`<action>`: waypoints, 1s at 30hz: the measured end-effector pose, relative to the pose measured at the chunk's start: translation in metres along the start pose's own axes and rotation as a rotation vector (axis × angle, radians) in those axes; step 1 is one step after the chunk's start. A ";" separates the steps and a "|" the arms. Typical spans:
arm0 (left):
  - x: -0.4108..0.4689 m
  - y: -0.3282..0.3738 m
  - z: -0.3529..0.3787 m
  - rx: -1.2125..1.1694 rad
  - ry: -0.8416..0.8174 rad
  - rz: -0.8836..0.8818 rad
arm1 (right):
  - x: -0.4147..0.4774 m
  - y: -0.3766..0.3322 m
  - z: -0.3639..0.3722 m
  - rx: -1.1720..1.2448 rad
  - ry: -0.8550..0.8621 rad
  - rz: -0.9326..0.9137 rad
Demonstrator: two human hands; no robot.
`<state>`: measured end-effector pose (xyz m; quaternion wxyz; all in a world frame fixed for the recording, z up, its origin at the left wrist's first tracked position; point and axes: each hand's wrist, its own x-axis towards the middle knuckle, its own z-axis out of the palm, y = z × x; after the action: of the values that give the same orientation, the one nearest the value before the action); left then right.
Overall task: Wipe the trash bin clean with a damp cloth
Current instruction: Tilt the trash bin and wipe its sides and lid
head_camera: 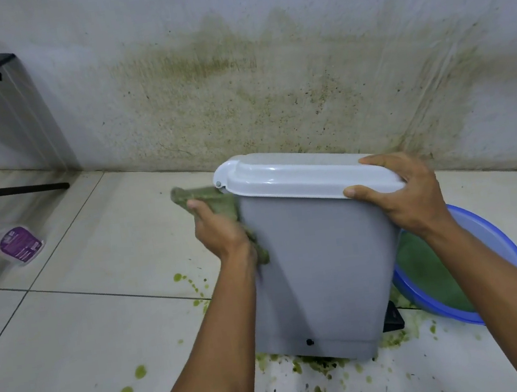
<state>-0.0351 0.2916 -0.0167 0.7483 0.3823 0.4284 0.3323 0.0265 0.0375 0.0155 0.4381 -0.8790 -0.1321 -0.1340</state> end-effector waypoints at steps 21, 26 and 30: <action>-0.015 0.095 0.035 1.728 -1.115 0.670 | -0.082 -0.008 -0.021 -0.045 0.085 -0.315; -0.038 0.092 0.002 1.736 -1.064 0.836 | -0.094 -0.005 -0.034 -0.084 0.016 -0.383; -0.049 0.095 -0.012 1.710 -1.023 0.881 | -0.101 -0.026 -0.038 -0.312 -0.127 -0.248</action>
<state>-0.0818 0.3012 0.0799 0.1398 0.9894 -0.0189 -0.0352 -0.0810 0.0104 0.0213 0.2676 -0.9198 -0.2445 -0.1501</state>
